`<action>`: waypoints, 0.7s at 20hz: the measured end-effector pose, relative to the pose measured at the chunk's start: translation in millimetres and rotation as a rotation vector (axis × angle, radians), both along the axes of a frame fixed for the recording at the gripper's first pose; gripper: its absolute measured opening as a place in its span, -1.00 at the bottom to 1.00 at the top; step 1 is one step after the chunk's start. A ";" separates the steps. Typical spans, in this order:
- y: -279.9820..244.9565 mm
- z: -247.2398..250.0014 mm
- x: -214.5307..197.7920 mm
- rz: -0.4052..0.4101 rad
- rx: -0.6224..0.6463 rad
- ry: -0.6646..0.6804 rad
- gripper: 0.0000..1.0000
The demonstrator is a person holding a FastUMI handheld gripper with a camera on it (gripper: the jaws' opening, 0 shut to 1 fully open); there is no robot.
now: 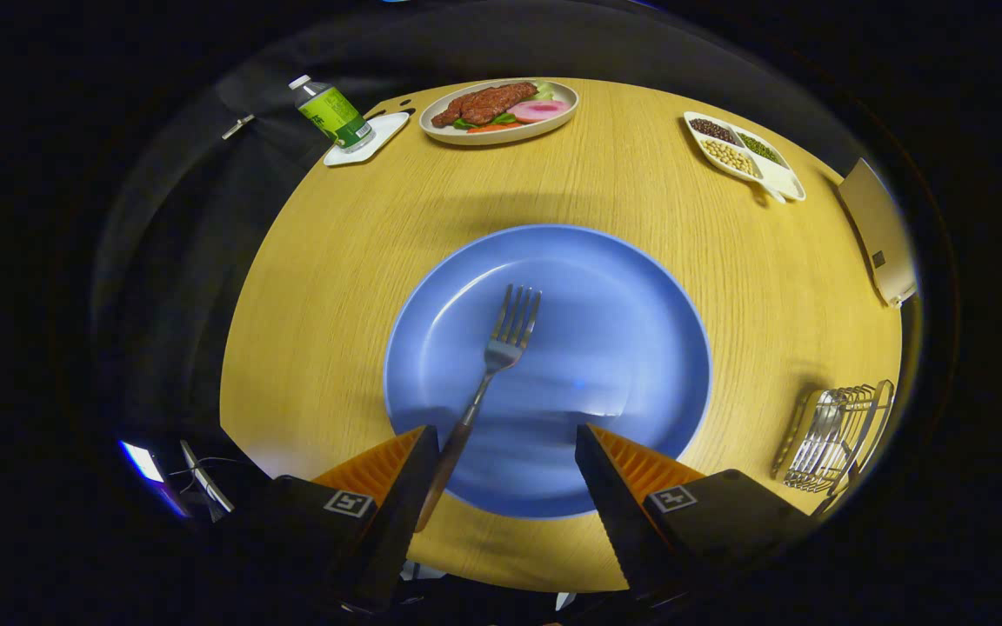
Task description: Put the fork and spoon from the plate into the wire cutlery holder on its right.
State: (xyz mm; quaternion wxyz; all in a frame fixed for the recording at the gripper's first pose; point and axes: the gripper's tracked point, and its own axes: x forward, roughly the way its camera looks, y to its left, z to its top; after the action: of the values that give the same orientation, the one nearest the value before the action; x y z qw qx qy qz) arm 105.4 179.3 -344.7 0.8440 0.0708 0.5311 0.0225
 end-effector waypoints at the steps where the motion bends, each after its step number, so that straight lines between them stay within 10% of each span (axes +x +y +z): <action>1: 0.9 -2.2 0.3 0.001 0.000 0.008 0.96; 5: 5.7 -7.2 -3.5 0.011 0.009 0.034 0.62; 12: 11.0 -20.9 -15.6 0.020 0.038 0.105 -0.65; 14: 15.1 -26.6 -14.6 0.034 0.079 0.098 -0.64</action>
State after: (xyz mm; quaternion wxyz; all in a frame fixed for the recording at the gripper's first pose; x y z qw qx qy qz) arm 90.8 194.4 -371.3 0.8129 0.0961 0.5718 0.0546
